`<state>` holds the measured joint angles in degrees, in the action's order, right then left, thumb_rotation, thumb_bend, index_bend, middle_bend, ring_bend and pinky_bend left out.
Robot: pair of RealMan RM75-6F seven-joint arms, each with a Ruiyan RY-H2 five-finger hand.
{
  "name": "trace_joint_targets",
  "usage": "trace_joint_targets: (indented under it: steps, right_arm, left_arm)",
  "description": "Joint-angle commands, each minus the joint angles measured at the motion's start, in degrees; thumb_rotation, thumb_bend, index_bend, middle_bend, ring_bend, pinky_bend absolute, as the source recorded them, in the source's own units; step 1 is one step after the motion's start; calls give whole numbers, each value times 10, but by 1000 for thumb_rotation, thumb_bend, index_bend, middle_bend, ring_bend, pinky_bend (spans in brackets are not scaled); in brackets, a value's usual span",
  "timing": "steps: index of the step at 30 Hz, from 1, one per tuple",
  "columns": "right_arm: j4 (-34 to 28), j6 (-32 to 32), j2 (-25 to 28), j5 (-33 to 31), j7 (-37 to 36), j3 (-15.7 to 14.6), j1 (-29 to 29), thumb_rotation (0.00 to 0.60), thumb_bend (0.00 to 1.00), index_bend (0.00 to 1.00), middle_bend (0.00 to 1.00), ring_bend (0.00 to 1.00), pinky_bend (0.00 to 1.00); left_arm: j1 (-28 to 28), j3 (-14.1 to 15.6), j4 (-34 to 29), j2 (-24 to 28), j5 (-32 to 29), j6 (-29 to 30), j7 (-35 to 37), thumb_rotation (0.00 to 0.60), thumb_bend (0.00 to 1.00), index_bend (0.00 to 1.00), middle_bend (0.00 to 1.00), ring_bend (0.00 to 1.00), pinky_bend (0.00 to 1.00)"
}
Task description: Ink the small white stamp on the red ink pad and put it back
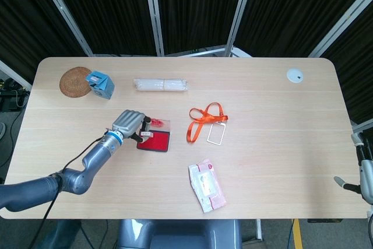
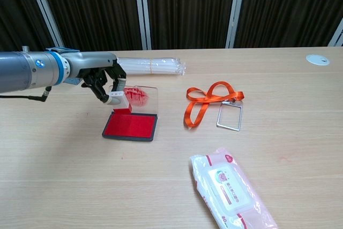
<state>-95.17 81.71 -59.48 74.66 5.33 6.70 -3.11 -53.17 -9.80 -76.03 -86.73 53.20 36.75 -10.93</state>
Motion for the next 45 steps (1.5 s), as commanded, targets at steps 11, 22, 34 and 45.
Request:
trace_joint_targets:
  steps: [11,22,34,45]
  right_arm:
    - [-4,1,-1,5,6,-2,0,600,0,0,0,0,0]
    - [-5,-2,-4,4,13,-3,-3,600,0,0,0,0,0]
    - [-6,1,-2,1,10,0,-2,600,0,0,0,0,0]
    - [-5,1,-1,1,7,0,-1,600,0,0,0,0,0]
  left_arm:
    - [27,25,3,45,-28,-35,42,600,580,579,536,812,813]
    - [41,46,35,38,-10,-57,66,600,578,571,530,806,808]
    - [37,56,57,16,-12,-62,60,600,556,524,466,798,799]
    - [32,62,56,13,-22,-56,44,600,400,433,355,787,793]
